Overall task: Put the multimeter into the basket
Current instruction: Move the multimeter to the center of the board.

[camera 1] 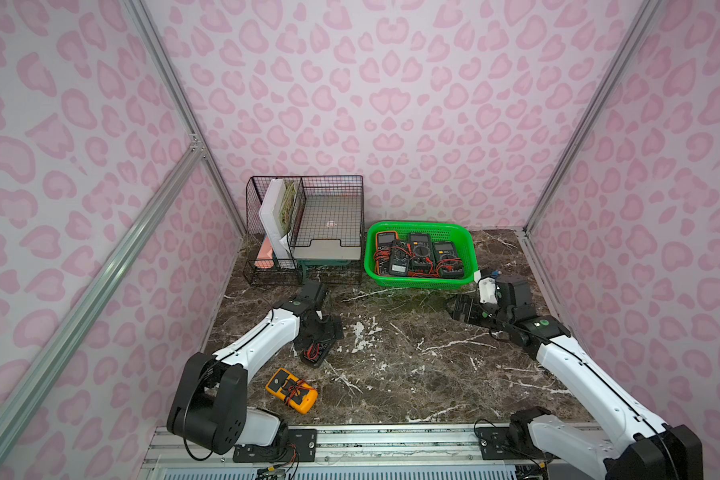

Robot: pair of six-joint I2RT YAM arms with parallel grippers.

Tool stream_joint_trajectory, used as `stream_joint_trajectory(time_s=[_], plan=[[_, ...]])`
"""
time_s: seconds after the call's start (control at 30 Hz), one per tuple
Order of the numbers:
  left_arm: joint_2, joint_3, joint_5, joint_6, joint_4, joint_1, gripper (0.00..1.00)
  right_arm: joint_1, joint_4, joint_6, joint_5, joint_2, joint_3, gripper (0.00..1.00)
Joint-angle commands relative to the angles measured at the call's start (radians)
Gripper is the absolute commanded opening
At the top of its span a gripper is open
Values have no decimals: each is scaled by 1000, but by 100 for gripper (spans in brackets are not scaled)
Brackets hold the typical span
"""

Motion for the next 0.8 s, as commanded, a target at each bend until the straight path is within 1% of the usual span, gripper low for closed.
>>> stream_joint_trajectory(time_s=[0.0, 0.23, 0.37, 0.5, 0.77], plan=[[-3, -3, 52, -16, 26, -23, 98, 1, 23, 9, 7, 7, 9, 99], [9, -33, 46, -87, 72, -125, 98, 0, 32, 9, 6, 33, 28, 99], [20, -8, 38, -104, 69, -169, 98, 1, 36, 12, 2, 47, 37, 99], [31, 45, 9, -85, 20, -187, 98, 1, 36, 12, -1, 56, 42, 99], [65, 127, -97, -47, -102, -196, 99, 0, -1, 14, 0, 65, 72, 99]])
